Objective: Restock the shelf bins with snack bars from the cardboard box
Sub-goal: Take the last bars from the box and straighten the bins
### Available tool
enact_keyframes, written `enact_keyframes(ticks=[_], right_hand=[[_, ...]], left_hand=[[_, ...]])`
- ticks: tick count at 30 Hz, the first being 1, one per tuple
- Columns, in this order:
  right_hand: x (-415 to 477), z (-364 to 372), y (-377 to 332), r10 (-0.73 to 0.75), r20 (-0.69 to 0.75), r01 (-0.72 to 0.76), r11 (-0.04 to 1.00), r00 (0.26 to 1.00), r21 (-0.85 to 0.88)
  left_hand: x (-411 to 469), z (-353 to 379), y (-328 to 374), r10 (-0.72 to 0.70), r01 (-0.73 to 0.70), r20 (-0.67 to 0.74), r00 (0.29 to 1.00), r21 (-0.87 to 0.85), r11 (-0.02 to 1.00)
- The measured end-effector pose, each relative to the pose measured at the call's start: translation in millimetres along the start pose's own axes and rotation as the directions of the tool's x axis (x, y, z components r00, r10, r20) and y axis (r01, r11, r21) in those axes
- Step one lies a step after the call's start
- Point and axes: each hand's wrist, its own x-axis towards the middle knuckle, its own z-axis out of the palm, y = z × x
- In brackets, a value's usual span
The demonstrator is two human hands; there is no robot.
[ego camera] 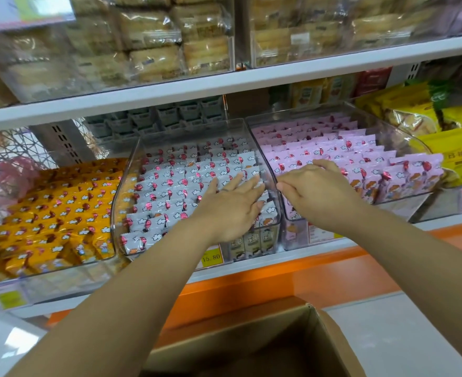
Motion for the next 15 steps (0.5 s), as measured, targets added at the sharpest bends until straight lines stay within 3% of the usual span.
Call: enact_keyframes(ticks=[3, 7, 11, 15], right_hand=[[1, -3, 0, -0.010, 0.022, 0.009, 1.000, 1.000, 0.026], [11, -8, -4, 0.015, -0.042, -0.010, 0.991, 0.999, 0.130], [18, -6, -9, -0.001, -0.070, 0.010, 0.990, 0.998, 0.139], [23, -6, -4, -0.003, -0.105, 0.026, 0.976, 0.994, 0.218]], left_hand=[[-7, -5, -1, 0.047, -0.046, 0.010, 0.999, -0.058, 0.997], [5, -17, -3, -0.040, 0.014, -0.209, 0.977, -0.126, 0.992], [30, -9, 1, -0.143, 0.135, -0.090, 0.986, -0.093, 0.986], [36, -18, -7, -0.110, 0.105, -0.022, 0.994, -0.151, 0.983]])
